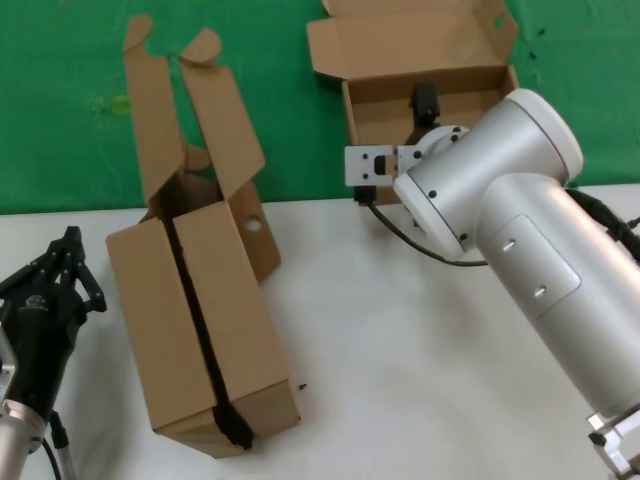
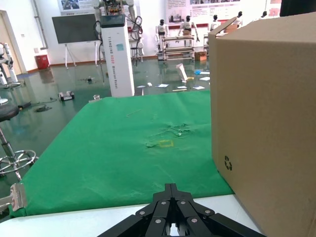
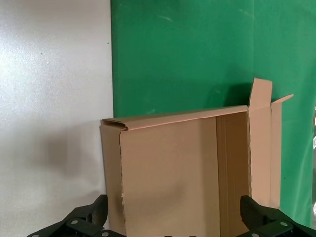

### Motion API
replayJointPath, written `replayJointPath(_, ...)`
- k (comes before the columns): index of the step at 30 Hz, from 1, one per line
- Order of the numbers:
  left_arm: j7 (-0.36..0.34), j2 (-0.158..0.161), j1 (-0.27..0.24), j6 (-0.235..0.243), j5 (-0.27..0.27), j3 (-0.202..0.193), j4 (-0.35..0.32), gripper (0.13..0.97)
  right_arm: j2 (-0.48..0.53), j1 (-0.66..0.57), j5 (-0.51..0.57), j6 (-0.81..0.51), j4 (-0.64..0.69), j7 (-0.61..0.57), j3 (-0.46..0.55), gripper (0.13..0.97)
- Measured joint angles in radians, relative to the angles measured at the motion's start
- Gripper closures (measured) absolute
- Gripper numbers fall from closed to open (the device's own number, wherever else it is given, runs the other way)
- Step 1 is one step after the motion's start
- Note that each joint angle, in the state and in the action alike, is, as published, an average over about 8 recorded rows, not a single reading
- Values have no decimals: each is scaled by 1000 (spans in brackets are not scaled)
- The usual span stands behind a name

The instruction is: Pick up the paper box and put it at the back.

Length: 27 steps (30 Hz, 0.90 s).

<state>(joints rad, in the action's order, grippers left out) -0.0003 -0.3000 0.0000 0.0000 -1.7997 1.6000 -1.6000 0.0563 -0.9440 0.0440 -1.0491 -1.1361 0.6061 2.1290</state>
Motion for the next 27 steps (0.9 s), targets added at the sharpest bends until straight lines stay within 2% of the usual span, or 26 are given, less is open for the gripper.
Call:
replayJointPath(10,0,0,0,0,0,0,0,954,-17,8,29,35,7,-6,-22,130)
replayJointPath(19,0,0,0,0,0,0,0,954,-41,6,36,61,24,-11,-35,129)
replayJointPath(27,0,0,0,0,0,0,0,954,-46,29,-24,-37,-82,-30,-49,129)
